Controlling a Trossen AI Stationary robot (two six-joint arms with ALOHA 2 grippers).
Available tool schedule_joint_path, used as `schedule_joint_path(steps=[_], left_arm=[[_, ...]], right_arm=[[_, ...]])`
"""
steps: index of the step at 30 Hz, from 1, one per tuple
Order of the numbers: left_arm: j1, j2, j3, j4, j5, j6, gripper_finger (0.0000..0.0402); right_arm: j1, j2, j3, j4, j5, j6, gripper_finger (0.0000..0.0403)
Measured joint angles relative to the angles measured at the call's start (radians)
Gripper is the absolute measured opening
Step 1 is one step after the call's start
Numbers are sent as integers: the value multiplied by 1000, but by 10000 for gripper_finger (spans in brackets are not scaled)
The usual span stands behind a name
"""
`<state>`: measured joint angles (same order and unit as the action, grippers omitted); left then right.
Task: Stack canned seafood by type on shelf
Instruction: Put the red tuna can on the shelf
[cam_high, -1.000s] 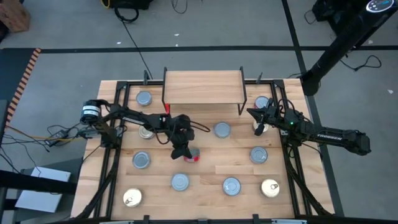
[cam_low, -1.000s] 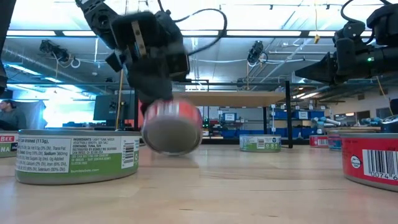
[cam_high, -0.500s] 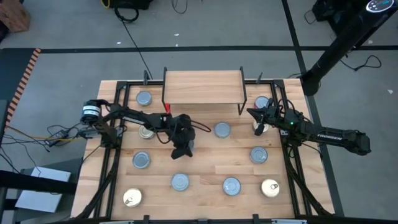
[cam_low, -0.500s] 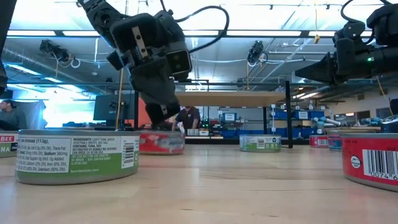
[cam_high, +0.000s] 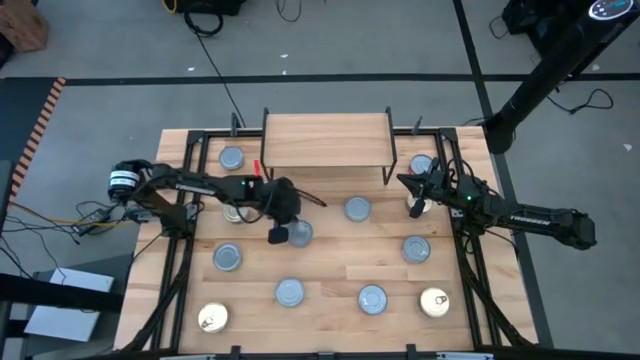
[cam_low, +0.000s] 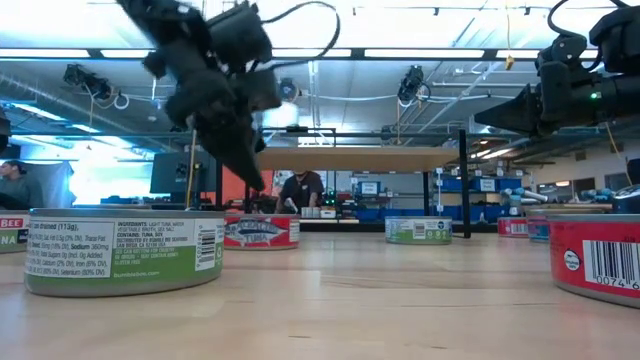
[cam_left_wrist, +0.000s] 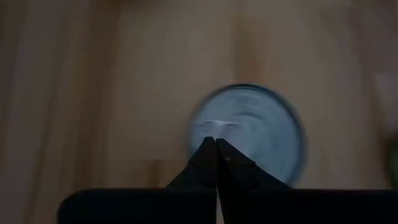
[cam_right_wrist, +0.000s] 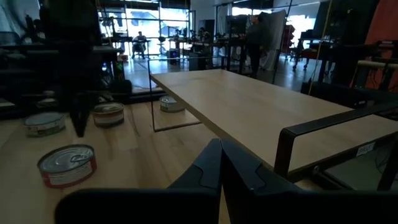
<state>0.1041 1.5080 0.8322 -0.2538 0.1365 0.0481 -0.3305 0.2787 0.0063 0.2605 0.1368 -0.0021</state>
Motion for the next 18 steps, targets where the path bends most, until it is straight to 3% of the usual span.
schedule_joint_path(steps=[3,9,18], left_arm=[[14,-20,-91,114,-51,-29,0],[6,-24,-182,225,-302,12,0],[-29,4,-249,374,-306,31,0]], right_arm=[[0,0,0,0,0,0,19],[0,0,0,-1,0,0,19],[0,0,0,-1,0,0,19]])
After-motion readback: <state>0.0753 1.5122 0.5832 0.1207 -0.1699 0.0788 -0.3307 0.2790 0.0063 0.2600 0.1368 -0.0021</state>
